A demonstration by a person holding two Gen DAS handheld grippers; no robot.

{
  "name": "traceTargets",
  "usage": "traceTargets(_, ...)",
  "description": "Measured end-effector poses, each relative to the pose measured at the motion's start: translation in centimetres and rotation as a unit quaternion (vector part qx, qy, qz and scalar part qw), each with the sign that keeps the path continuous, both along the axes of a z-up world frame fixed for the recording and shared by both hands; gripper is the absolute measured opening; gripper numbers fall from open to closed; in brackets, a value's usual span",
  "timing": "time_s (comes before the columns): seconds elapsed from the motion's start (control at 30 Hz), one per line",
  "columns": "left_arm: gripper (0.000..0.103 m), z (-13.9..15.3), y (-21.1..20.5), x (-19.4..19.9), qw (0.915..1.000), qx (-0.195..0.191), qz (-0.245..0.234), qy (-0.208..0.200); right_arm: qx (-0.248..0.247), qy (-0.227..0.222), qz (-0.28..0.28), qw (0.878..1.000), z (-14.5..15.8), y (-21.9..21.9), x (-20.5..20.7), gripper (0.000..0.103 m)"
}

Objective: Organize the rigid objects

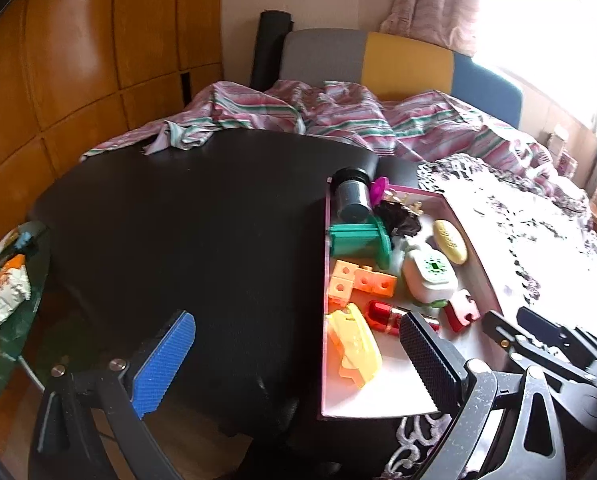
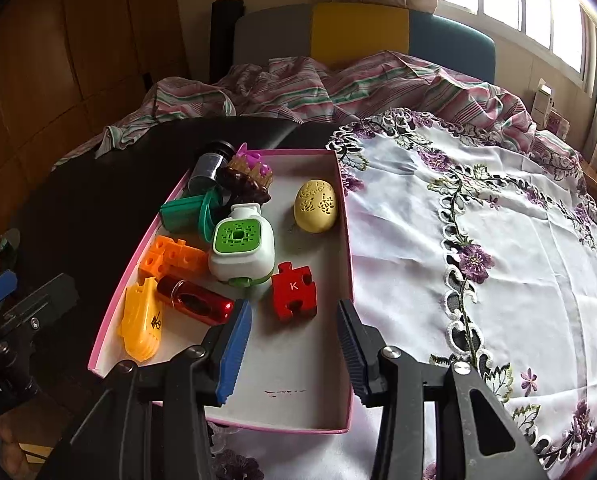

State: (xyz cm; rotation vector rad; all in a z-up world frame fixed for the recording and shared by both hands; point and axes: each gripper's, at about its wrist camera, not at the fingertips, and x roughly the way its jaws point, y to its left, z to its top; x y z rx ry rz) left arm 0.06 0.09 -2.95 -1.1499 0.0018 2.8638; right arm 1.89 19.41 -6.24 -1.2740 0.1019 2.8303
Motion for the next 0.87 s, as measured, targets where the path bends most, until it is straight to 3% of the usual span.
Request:
traceTargets(0.27, 0.103, 0.6, -0.3, 0.7, 0.9996, -0.013, 0.010, 0.023, 0.002, 0.013, 0.005, 1.000, 0.8, -0.5, 0.2, 0.044)
traceTargets(0.87, 0.102, 0.8, -0.4, 0.7, 0.9998, -0.005, 0.005, 0.021, 0.002, 0.021, 0.015, 1.000, 1.4, -1.1, 0.1, 0.044)
